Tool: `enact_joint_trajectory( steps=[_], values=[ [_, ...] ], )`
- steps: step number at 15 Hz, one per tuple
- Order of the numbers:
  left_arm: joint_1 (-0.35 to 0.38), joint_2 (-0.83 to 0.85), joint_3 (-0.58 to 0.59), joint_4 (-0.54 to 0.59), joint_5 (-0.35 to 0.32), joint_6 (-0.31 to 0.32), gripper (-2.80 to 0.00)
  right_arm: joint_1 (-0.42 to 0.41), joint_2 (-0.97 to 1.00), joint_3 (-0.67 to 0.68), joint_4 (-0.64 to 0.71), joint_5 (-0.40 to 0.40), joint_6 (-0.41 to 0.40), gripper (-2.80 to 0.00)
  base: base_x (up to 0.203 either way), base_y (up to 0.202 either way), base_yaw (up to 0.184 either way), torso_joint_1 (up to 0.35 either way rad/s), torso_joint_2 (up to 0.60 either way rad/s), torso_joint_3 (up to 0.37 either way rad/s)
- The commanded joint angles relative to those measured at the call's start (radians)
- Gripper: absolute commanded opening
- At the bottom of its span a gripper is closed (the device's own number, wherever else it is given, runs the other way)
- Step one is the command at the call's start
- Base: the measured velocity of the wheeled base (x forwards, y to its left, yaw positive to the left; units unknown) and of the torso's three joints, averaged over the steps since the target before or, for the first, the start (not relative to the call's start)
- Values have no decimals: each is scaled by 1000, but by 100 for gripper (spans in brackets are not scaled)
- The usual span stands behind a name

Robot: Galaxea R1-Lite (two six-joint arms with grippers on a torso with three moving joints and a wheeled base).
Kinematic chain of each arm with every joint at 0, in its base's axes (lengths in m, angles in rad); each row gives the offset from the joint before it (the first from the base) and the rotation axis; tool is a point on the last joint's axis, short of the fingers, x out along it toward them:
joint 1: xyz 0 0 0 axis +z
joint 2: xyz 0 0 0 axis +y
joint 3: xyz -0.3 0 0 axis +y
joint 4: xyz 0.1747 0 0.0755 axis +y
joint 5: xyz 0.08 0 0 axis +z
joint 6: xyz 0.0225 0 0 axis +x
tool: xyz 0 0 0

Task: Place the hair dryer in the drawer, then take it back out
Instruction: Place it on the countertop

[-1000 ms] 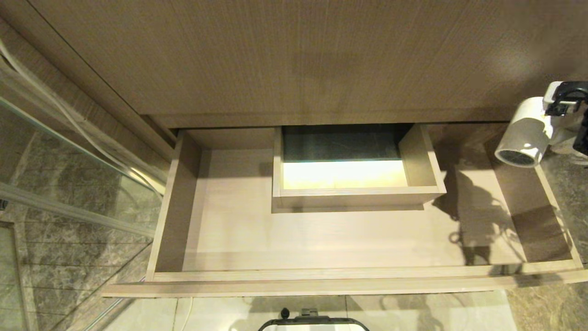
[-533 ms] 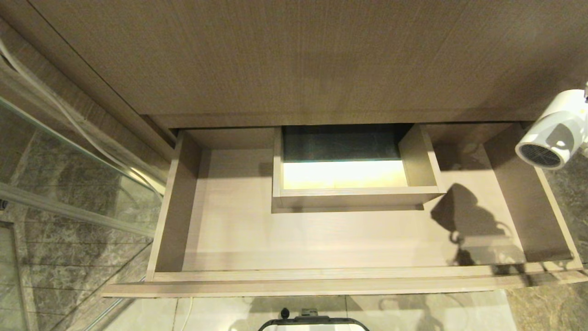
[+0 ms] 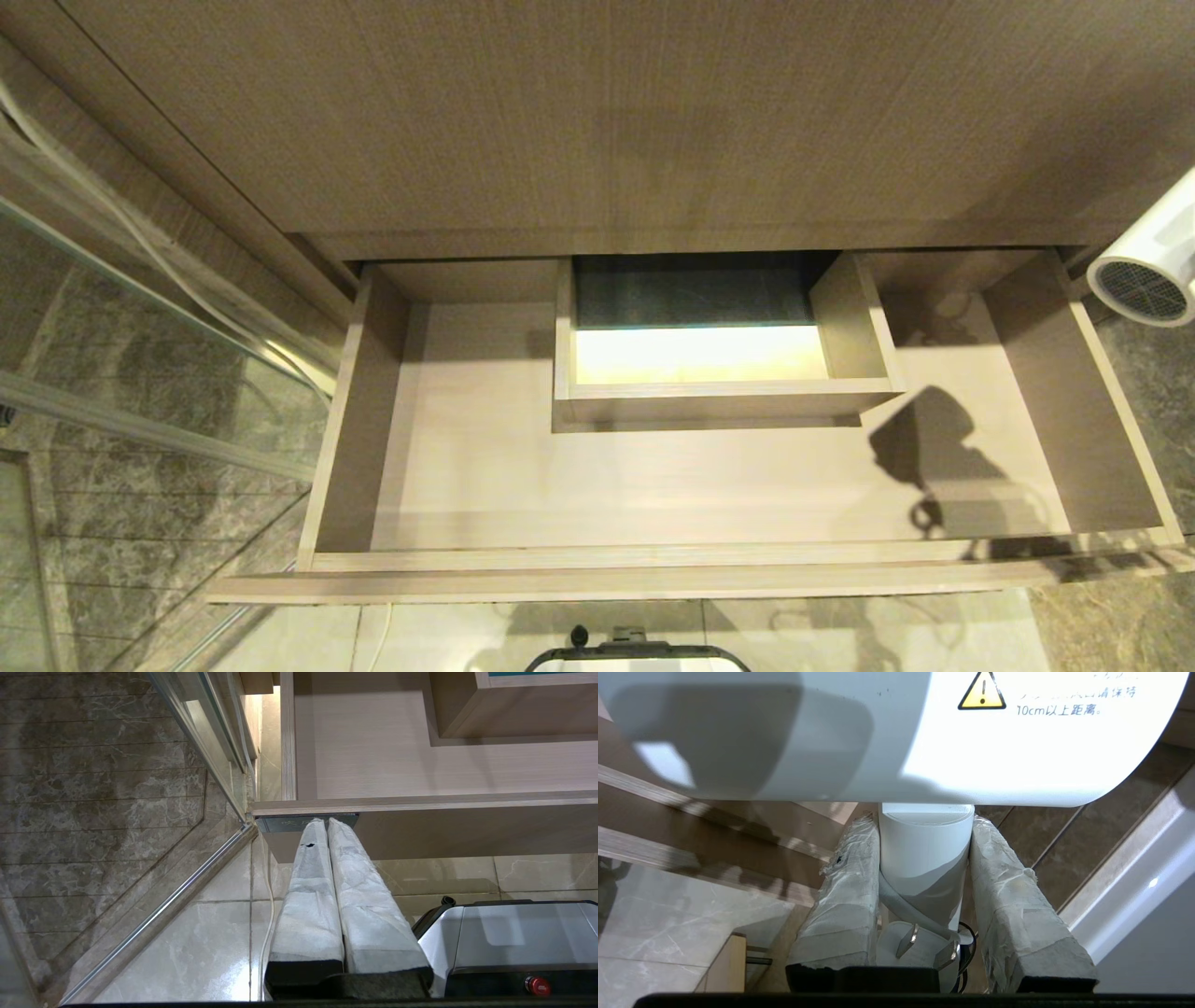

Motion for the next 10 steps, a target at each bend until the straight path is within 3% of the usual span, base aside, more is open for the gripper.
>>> enact_joint_trajectory(
  steps=[1,10],
  values=[
    [1,0,0,0,0,0,-280,1,-43,6,2,1,4,-280,0,0,0,0,0,0],
    [0,1,0,0,0,0,-280,-3,-174,27,0,-2,31,-280,0,0,0,0,0,0]
  ],
)
